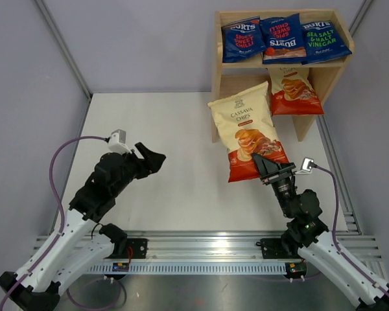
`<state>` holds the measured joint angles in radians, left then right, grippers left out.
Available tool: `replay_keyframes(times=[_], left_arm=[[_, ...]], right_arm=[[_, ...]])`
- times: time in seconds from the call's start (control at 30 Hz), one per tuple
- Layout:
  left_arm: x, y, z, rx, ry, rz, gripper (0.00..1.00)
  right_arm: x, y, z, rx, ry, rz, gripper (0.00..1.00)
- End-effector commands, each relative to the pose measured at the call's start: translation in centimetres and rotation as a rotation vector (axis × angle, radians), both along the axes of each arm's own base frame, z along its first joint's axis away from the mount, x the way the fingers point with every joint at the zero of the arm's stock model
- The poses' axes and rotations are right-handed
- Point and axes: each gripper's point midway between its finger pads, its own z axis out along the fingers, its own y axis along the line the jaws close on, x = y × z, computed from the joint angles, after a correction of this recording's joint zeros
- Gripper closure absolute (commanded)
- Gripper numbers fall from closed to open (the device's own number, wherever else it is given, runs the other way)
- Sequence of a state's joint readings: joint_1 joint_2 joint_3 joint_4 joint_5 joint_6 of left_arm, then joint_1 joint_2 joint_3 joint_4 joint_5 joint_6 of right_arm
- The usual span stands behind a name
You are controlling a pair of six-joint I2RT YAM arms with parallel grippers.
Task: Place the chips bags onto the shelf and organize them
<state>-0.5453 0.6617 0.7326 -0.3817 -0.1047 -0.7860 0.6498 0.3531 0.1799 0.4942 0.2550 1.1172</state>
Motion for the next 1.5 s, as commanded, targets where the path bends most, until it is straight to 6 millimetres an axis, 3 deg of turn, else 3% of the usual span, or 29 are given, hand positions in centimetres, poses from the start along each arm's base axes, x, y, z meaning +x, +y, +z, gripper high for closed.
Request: replay_keyframes(times=[0.0, 0.33, 0.43, 0.63, 0.7, 0.73, 0.8, 0.83, 0.9, 0.93, 1.0, 1.03, 1.1, 1.13, 1.2, 1.23, 1.27, 1.33, 1.47], left_arm=[[-0.7, 1.0, 1.6, 0.11, -0.045, -0.031, 0.25], [-3.3, 2.5, 5.2, 0.171, -0.111, -0.083, 0.23], [-4.0, 2.6, 5.7, 0.203, -0.12, -0.118, 0.16], [-5.4, 3.2, 6.2, 0.245, -0.151, -0.155, 0.13], [-5.8, 3.3, 6.3, 0.263, -0.174, -0.182, 0.05], [-6.2, 3.4, 6.7, 0.26, -0.204, -0.189, 0.02], [-6.9, 3.1, 6.7, 0.271, -0.237, -0.235, 0.01], [-7.0, 3.1, 6.9, 0.274, -0.26, -0.245, 0.01], [-7.6, 3.3, 7.1, 0.286, -0.293, -0.256, 0.01], [-7.7, 3.4, 7.1, 0.292, -0.305, -0.259, 0.01], [-7.9, 3.6, 6.9, 0.312, -0.33, -0.263, 0.01], [-7.9, 3.7, 6.7, 0.317, -0.337, -0.264, 0.01], [-7.9, 3.8, 6.7, 0.318, -0.361, -0.261, 0.01], [-7.8, 3.6, 5.8, 0.32, -0.35, -0.268, 0.01], [-8.0, 3.4, 5.6, 0.297, -0.373, -0.273, 0.01], [-7.8, 3.2, 4.4, 0.3, -0.356, -0.279, 0.01], [-7.8, 3.2, 4.0, 0.295, -0.356, -0.279, 0.01], [-8.1, 3.1, 3.9, 0.286, -0.365, -0.284, 0.01], [-8.8, 2.6, 4.7, 0.26, -0.42, -0.325, 0.01]], right_arm=[[0.9, -3.3, 2.4, -0.027, 0.009, -0.169, 0.76], [2.5, -5.4, 4.9, -0.002, -0.006, -0.296, 0.77], [3.8, -5.4, 5.6, 0.008, 0.004, -0.3, 0.78], [5.8, -5.4, 7.1, 0.041, -0.018, -0.281, 0.77], [6.9, -5.2, 8.1, 0.037, -0.04, -0.277, 0.78], [8.1, -5.0, 7.7, 0.019, -0.023, -0.265, 0.78], [8.9, -5.0, 9.3, 0.027, -0.044, -0.254, 0.78], [10.3, -5.2, 8.5, 0.035, -0.01, -0.256, 0.78], [11.3, -5.2, 9.5, 0.055, -0.029, -0.249, 0.78], [12.7, -4.9, 8.4, 0.055, 0.013, -0.238, 0.79], [13.8, -4.7, 9.4, 0.076, 0.002, -0.235, 0.78], [15.1, -4.4, 8.3, 0.078, 0.035, -0.237, 0.79], [16.5, -4.0, 9.0, 0.085, 0.04, -0.233, 0.79], [17.8, -3.7, 7.9, 0.083, 0.084, -0.237, 0.79], [19.1, -3.4, 8.7, 0.099, 0.083, -0.234, 0.79], [20.4, -3.2, 7.4, 0.11, 0.125, -0.234, 0.79], [21.1, -3.1, 7.9, 0.118, 0.13, -0.236, 0.8], [22.7, -2.6, 6.7, 0.127, 0.173, -0.233, 0.8], [24.6, -1.3, 6.2, 0.129, 0.217, -0.214, 0.78]])
